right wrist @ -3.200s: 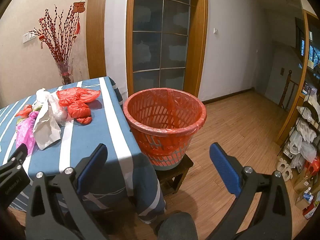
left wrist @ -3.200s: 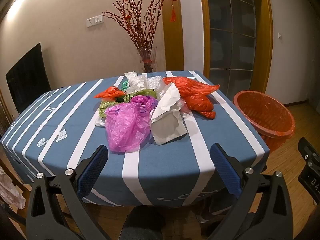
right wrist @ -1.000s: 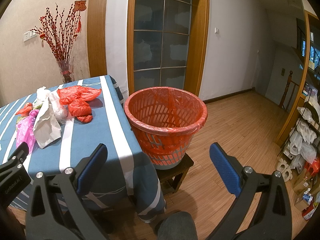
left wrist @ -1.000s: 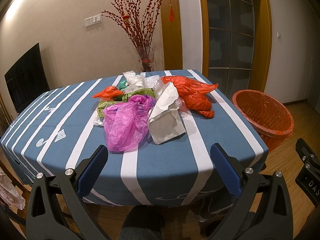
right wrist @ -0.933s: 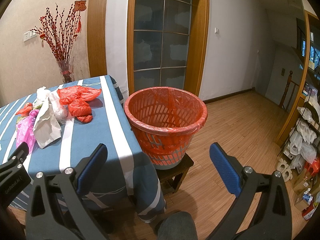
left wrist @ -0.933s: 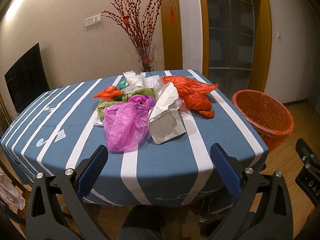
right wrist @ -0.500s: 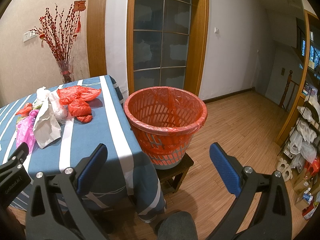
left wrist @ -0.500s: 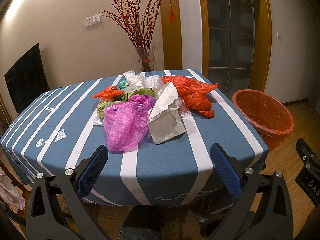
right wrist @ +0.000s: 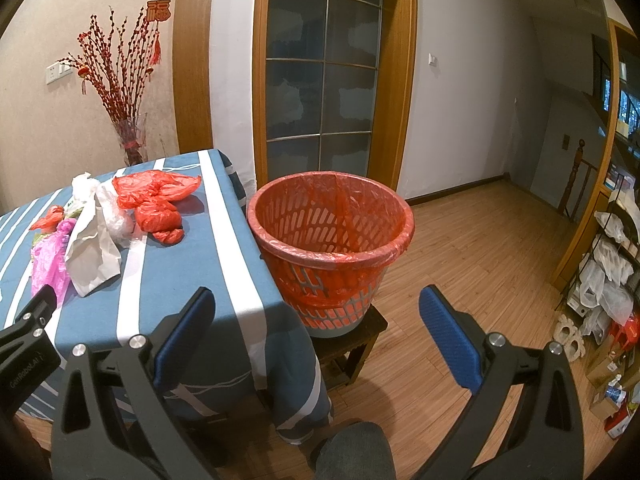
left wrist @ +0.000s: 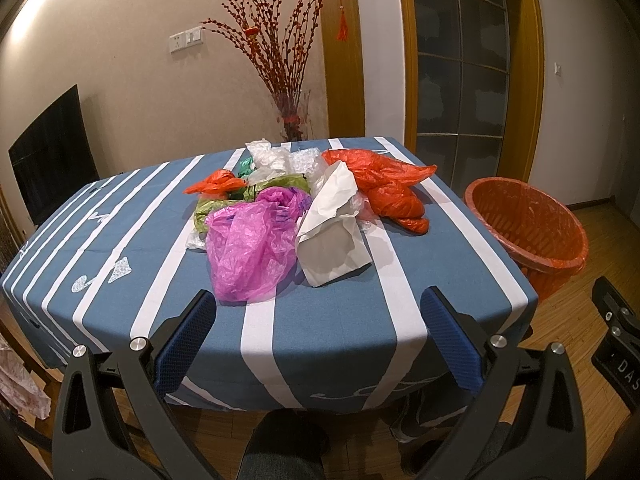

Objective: Collect trash

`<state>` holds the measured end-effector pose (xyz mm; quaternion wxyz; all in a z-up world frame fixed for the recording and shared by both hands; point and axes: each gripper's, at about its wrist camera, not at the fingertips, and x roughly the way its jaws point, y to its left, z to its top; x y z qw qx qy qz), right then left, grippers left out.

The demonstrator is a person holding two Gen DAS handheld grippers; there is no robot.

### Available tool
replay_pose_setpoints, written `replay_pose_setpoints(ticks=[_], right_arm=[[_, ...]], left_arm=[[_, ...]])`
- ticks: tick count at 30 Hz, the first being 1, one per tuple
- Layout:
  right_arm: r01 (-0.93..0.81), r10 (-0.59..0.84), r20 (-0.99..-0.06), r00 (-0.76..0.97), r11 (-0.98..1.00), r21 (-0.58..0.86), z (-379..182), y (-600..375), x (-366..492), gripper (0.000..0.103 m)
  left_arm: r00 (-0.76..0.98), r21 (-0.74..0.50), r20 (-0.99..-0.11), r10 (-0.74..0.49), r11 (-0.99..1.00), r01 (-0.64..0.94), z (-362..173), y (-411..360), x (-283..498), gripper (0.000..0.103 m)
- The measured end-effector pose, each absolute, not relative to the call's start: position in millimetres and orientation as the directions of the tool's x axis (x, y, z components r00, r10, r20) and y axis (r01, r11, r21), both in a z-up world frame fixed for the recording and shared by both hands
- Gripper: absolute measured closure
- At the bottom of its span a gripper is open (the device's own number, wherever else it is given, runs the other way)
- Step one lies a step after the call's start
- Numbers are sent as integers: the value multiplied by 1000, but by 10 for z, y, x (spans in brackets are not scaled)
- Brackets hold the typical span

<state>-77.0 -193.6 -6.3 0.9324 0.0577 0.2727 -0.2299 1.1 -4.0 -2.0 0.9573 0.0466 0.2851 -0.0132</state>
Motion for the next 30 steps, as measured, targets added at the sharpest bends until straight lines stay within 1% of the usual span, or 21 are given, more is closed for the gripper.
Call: replay_pose_setpoints(ticks=[5,11,17,20,28,30], right_arm=[[459,-394,-545,740,888,-19,-100,-1934,-727,4],[441,-379,-566,732,897,-30,-190,-1902,-624,4],[407,-349,-572,742,913,-30,-225,-1836,-442,4],[359,-294,-570,767,933,2,-191,-1763,-274,4],[82,3,-552,834,988,129,-31,-1154,360,4],[44,40,-542,839,989,140,15,-995,497,4]], left_arm=[[829,84,-560,11,996,43,-59,-38,57,2],[804,64,-594,19,998,24,-180,81,152,2],[786,36,-617,45,999,-29,-235,348,327,2],[778,25,-622,91,995,-97,-247,614,448,2],[770,51,-599,220,970,-237,-207,1132,651,2],[767,45,-598,234,965,-260,-191,1241,700,2]])
